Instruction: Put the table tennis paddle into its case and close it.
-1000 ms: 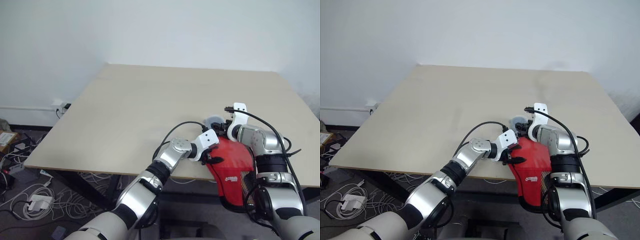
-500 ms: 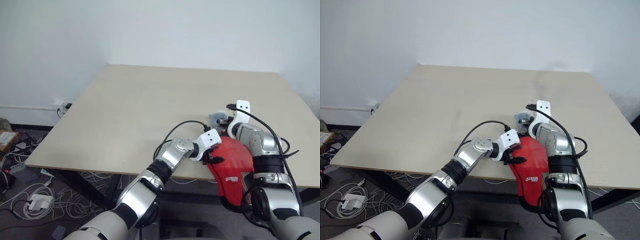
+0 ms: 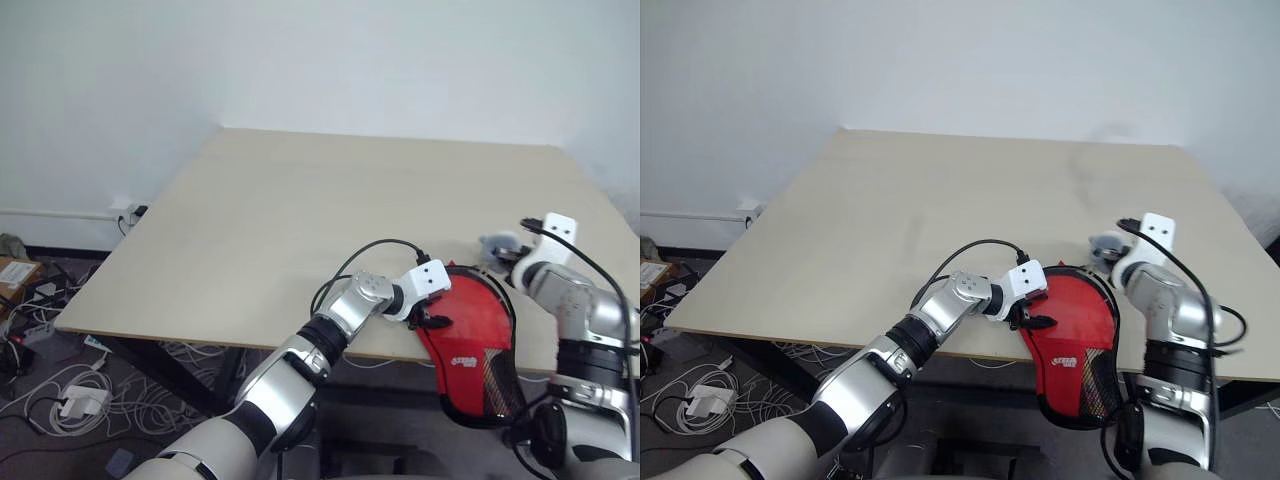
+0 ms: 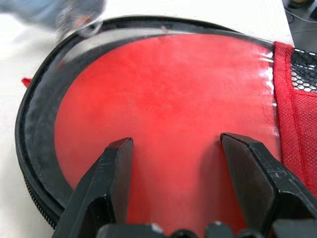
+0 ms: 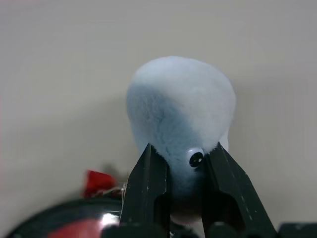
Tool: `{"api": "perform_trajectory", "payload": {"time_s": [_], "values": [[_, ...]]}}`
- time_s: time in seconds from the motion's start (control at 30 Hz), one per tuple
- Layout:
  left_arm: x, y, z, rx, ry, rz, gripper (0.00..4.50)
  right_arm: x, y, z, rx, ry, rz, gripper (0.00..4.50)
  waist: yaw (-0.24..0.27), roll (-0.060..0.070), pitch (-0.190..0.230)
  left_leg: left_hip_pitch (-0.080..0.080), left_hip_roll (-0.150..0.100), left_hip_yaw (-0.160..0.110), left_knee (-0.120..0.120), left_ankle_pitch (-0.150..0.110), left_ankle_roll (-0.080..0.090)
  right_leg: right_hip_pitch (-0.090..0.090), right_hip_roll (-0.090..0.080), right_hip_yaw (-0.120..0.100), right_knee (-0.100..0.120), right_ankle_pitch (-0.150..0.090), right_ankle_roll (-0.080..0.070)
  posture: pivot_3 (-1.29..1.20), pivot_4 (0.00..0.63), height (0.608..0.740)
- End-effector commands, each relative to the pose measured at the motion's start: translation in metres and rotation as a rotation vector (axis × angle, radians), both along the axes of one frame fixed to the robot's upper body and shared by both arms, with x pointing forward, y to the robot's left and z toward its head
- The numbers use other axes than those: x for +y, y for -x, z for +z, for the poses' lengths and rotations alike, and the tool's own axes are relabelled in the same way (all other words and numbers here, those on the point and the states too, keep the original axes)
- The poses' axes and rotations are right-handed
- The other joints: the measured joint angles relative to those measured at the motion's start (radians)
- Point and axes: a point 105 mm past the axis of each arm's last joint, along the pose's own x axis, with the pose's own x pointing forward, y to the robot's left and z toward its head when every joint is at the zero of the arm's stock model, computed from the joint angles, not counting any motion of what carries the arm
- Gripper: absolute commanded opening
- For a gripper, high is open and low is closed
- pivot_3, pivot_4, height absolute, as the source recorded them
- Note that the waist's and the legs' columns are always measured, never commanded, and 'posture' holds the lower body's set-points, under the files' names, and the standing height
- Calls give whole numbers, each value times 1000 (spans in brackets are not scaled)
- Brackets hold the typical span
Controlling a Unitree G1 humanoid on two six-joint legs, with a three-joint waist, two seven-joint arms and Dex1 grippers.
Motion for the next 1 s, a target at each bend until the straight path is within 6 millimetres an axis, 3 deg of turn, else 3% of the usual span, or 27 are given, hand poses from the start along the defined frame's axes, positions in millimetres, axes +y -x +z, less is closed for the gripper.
{"api": "perform_trajectory", "payload": {"time_s": [0.03, 0.2, 0.5, 0.8, 1.0], "values": [[-7, 23, -34, 86, -137, -44, 2970, -45, 25, 30, -64, 69, -115, 357, 1, 0, 0, 0, 0, 0, 0, 0, 0, 0, 0, 0, 0, 0, 0, 0, 0, 715], [-8, 25, -35, 98, -137, -45, 2970, -68, 53, 15, 21, 80, -162, 356, 0, 2, -1, 0, 0, 0, 0, -1, 1, 1, 0, 0, -2, 0, 0, 0, 0, 715], [-11, 29, -36, 115, -136, -56, 2970, -74, 92, 3, 116, 97, -64, 355, 3, 4, -4, 0, 0, -4, 0, -2, 3, 5, 0, -3, -8, 0, 0, 0, 0, 715], [-10, 27, -36, 116, -141, -52, 2970, -41, 136, 4, 153, 119, 251, 353, 5, 1, -6, 1, 0, -8, 0, -3, 4, 9, 0, -7, -11, 0, 0, 0, 0, 715], [-12, 28, -35, 117, -139, -57, 2970, -20, 165, -11, 244, 166, 432, 353, 2, -1, -10, 2, 1, -9, 0, -5, 1, 10, -1, -7, -13, 0, 0, 0, 0, 715]]}}
